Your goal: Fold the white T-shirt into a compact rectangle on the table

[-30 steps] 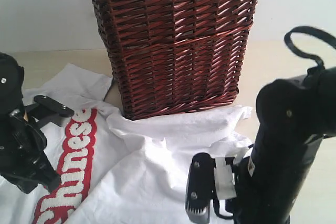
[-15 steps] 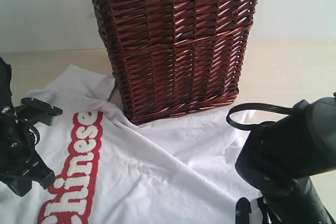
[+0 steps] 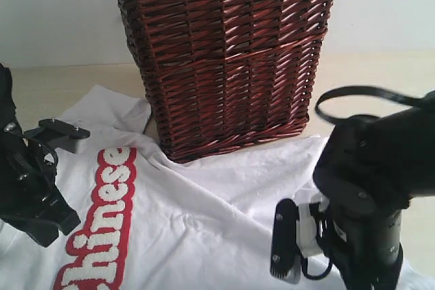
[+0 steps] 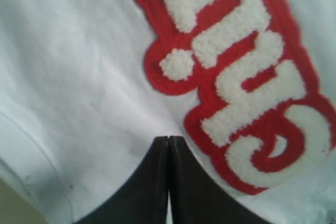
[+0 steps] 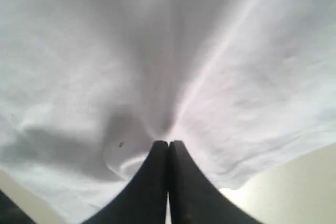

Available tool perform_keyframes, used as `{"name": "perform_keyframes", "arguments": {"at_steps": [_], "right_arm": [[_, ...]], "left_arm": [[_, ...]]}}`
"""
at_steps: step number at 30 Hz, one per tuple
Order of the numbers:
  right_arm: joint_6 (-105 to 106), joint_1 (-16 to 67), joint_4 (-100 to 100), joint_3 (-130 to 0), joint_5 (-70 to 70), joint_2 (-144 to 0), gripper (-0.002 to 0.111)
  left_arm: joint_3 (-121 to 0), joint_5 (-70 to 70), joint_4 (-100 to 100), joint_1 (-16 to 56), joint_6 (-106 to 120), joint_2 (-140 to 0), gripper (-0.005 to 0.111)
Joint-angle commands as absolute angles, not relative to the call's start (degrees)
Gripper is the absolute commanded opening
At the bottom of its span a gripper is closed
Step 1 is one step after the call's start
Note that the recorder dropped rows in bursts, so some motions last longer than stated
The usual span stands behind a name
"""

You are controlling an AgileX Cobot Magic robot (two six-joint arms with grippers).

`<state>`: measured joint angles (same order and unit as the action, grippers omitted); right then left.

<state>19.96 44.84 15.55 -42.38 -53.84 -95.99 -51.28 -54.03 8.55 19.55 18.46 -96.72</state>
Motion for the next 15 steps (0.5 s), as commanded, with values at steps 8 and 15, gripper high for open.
{"name": "perform_keyframes", "arguments": {"at_steps": [8, 15], "right_arm": [[19.6, 44.7, 6.6, -42.2, -40.4, -77.0, 0.000], [21.5, 44.7, 4.9, -38.7, -37.7, -79.3, 0.013]], "left_arm": [[-46.2, -55.0, 23.9, 26.6, 42.6, -90.4, 0.000], [-41.8, -52.6, 21.0, 38.2, 44.5, -90.4, 0.005]]}}
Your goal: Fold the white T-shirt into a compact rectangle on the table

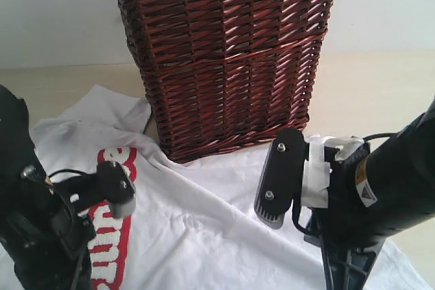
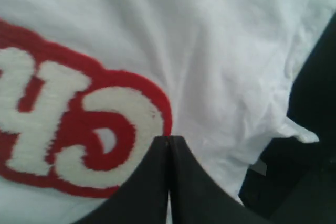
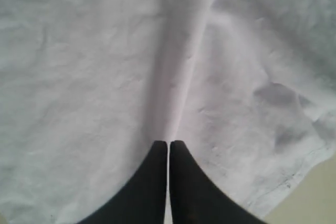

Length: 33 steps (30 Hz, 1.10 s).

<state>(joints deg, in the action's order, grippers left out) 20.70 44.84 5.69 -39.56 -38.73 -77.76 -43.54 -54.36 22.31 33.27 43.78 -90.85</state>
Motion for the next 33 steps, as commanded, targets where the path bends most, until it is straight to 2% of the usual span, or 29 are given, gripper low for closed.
{"name": "perform_keyframes", "arguments": {"at_steps": [1, 5, 8, 9, 12, 14, 18, 22, 27, 30, 31, 33], "right_arm": [[21.5, 44.7, 4.8, -38.8, -37.6, -79.5, 0.016], [21.5, 44.7, 4.8, -38.8, -37.6, -79.4, 0.029], [21.6, 44.7, 8.8, -38.7, -36.8, -79.9, 0.031], [17.6, 44.2, 12.6, -38.7, -36.3, -80.3, 0.031], [-11.8, 40.2, 28.2, -39.3, -33.0, -82.6, 0.031], [-21.3, 37.2, 33.3, -40.3, -33.1, -84.6, 0.031], [-18.5, 33.1, 27.6, -41.6, -30.0, -88.5, 0.031], [-12.6, 32.9, 21.4, -41.9, -23.9, -93.1, 0.031], [-12.7, 31.8, 20.1, -47.0, -23.1, -97.4, 0.031], [-12.2, 31.8, 18.6, -48.0, -13.6, -94.7, 0.031], [-12.2, 31.8, 18.6, -47.8, -10.1, -93.7, 0.031], [-12.2, 31.8, 18.6, -47.8, -2.8, -92.0, 0.029]], "left_arm": [[-41.4, -52.3, 21.3, 39.5, 44.5, -90.4, 0.008], [-38.1, -49.1, 22.1, 44.3, 45.1, -90.8, 0.033], [-36.3, -45.5, 19.6, 46.5, 45.0, -91.6, 0.049], [-36.2, -44.9, 17.9, 46.8, 43.8, -91.8, 0.050], [-38.2, -44.2, 13.2, 47.0, 35.2, -92.0, 0.049], [-41.1, -46.2, 8.4, 47.0, 27.4, -91.7, 0.047], [-42.9, -44.4, 4.9, 46.8, 20.6, -91.6, 0.046], [-43.7, -41.4, 1.7, 46.3, 18.9, -91.6, 0.046], [-49.1, -38.7, -5.4, 41.6, 5.4, -91.6, 0.046], [-50.8, -33.0, -6.1, 37.6, 2.5, -91.6, 0.045], [-51.0, -29.5, -5.5, 36.6, 2.5, -91.5, 0.043], [-51.0, -20.2, -2.5, 35.0, 2.6, -91.4, 0.032]]}}
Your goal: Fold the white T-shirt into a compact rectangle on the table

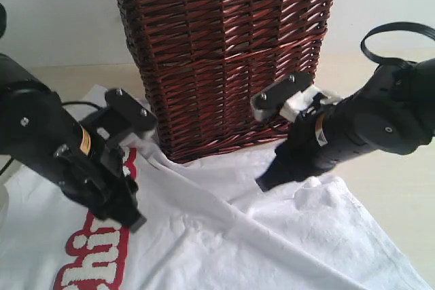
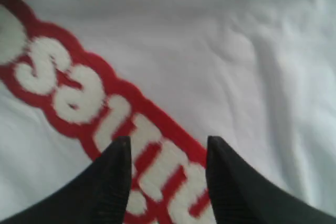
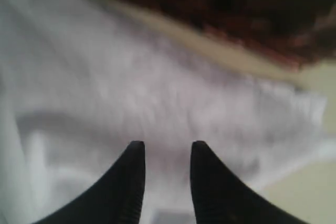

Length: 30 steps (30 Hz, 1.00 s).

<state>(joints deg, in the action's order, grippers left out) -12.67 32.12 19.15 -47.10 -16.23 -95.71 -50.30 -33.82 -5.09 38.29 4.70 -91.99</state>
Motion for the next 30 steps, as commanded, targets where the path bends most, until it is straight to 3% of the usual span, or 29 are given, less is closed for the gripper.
{"name": "perform_keyframes", "arguments": {"at_steps": [1, 4, 9, 12, 19, 26, 30], "right_arm": [[-12.2, 31.8, 18.6, -47.8, 0.0, -91.3, 0.029], [-12.2, 31.8, 18.6, -47.8, 4.8, -89.1, 0.026], [-11.7, 31.4, 18.6, -47.8, 10.0, -86.8, 0.012], [-12.1, 31.1, 18.4, -47.8, 9.0, -86.0, 0.001], [-9.1, 30.3, 18.2, -47.8, 5.9, -86.0, 0.000], [-13.7, 18.2, 15.0, -47.8, 0.6, -87.4, 0.000], [-12.8, 18.0, 15.0, -47.8, -5.2, -87.1, 0.000]], "left_arm": [[-51.0, -16.2, -0.7, 34.8, 2.8, -91.4, 0.026], [-51.0, -3.7, 1.3, 36.1, 3.0, -92.1, 0.000], [-54.8, 5.6, 0.8, 36.7, 4.9, -96.1, 0.000], [-60.4, 3.3, 1.4, 31.8, 1.4, -100.5, 0.000], [-74.7, -7.9, 1.4, 24.6, -4.3, -112.2, 0.000], [-86.1, -12.1, 5.9, 27.1, -2.4, -119.5, 0.000], [-95.2, -16.9, 11.3, 30.4, 3.0, -123.9, 0.000]]}}
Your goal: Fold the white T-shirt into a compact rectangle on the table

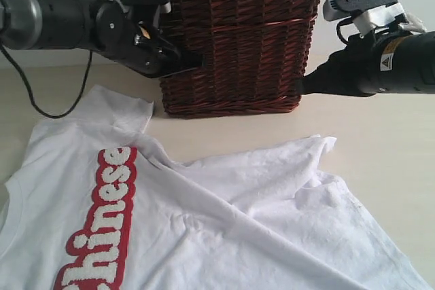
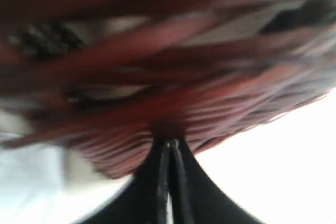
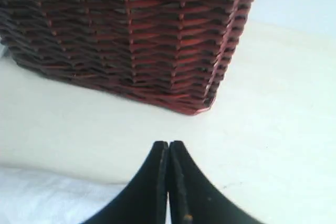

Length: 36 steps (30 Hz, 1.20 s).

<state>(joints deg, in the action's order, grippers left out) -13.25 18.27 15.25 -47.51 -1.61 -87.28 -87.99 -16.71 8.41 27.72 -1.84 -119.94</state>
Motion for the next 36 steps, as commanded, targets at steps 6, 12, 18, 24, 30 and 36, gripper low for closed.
{"name": "perform_keyframes", "arguments": {"at_steps": [6, 12, 18, 24, 30, 36], "right_arm": [[-4.0, 17.4, 6.9, -49.6, -15.1, -94.2, 0.015], [-3.6, 11.5, 0.7, -53.8, -14.9, -103.5, 0.035], [1.0, 11.6, -4.7, -56.1, -11.9, -106.0, 0.034], [5.5, 15.0, -5.6, -58.3, -16.4, -111.7, 0.031], [10.0, 16.0, -4.8, -58.4, -23.6, -111.5, 0.001], [1.8, 16.0, 5.9, -58.4, -23.9, -110.6, 0.000]], "left_arm": [[-94.0, -34.5, 7.9, 24.2, 11.4, -114.0, 0.000], [-75.5, -25.9, 8.0, 18.6, 12.5, -94.2, 0.000], [-69.1, -26.0, 8.0, 17.2, 13.3, -87.5, 0.000], [-68.5, -31.1, 8.4, 17.2, 13.4, -87.6, 0.000], [-68.5, -31.4, 8.4, 17.2, 13.4, -87.6, 0.000], [-68.5, -32.3, 9.0, 17.2, 13.4, -87.6, 0.000]]}}
